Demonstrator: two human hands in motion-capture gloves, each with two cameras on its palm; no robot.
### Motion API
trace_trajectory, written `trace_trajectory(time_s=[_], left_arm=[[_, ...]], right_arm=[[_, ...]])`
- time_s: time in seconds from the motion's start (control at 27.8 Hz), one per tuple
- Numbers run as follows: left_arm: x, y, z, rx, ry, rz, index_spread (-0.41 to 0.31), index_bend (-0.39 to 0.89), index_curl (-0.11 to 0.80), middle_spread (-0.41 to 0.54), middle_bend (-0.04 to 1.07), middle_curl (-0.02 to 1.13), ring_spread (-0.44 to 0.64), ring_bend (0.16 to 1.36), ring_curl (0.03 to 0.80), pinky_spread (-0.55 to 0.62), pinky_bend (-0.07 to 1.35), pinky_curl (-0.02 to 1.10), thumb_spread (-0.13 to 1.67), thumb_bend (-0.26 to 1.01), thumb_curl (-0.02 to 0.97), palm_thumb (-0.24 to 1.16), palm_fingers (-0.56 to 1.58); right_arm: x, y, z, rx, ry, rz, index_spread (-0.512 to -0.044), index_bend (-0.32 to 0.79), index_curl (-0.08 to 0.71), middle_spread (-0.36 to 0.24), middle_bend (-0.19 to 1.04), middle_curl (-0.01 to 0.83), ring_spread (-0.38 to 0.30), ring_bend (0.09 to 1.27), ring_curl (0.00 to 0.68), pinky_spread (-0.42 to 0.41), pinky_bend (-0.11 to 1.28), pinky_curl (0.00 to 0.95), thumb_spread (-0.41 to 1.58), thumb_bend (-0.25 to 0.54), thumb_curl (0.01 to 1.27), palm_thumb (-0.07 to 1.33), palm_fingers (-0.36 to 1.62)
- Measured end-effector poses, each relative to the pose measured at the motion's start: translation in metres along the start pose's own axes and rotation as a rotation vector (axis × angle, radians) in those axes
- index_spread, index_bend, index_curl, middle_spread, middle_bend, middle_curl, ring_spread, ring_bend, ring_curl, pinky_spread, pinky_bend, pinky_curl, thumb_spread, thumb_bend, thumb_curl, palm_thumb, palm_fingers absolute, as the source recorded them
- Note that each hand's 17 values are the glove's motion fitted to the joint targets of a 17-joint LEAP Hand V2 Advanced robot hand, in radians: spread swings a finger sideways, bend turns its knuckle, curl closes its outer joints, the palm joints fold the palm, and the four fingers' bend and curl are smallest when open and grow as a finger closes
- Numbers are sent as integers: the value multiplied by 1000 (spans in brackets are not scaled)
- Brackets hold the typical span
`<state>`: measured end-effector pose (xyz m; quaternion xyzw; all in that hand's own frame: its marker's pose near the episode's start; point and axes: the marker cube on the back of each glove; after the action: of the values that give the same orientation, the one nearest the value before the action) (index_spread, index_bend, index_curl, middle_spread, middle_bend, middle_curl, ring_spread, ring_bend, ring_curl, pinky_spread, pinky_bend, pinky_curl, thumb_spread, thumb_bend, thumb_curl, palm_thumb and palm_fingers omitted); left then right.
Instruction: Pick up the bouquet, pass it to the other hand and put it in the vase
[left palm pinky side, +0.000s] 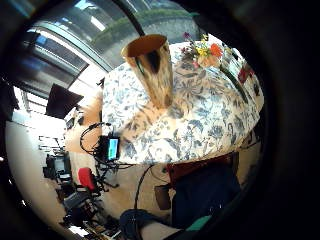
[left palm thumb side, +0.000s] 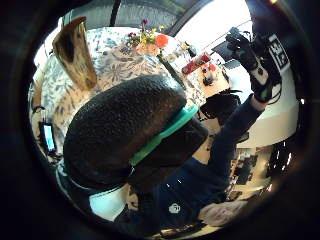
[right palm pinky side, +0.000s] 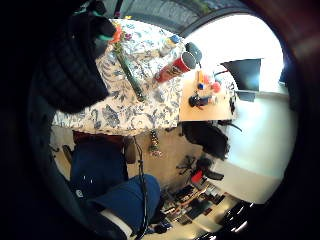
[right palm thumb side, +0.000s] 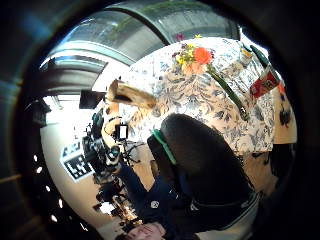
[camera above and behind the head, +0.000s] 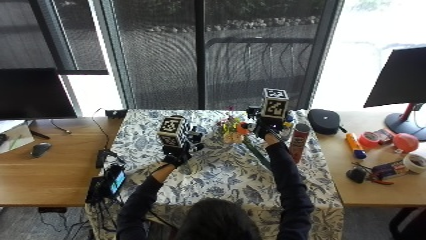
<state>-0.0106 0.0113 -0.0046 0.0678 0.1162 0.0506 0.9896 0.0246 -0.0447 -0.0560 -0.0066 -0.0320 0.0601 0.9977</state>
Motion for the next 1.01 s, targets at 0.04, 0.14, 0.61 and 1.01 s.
trace_trajectory(time_s=[0.04,0.14,0.61,1.01], left_arm=[[1,2,0,6,5,6,-59,140,288,141,175,270,196,517,264,337,243,253,1035,-37,173,-29,345],[6,7,2,18,16,28,-58,138,288,143,177,275,200,526,270,338,250,264,1025,-34,182,-24,334],[7,1,25,-19,21,67,-58,158,305,148,178,296,212,536,284,340,251,292,1006,-33,210,-20,324],[10,-4,39,-63,24,51,-59,158,318,149,181,311,216,526,287,341,240,306,1001,-32,226,-17,326]], right_arm=[[6,-6,0,-8,-20,36,-344,48,142,-107,202,283,31,508,285,163,552,336,1195,52,187,341,389],[25,-15,6,-110,-104,169,-288,38,128,-76,297,318,11,527,280,159,573,330,1192,42,200,355,562],[95,-67,94,-98,-286,329,-188,45,108,-17,275,358,-20,606,342,119,695,385,1155,-2,255,422,533],[131,-98,202,-82,-246,500,-163,77,113,1,253,375,-27,618,350,111,713,384,1107,-3,309,535,521]])
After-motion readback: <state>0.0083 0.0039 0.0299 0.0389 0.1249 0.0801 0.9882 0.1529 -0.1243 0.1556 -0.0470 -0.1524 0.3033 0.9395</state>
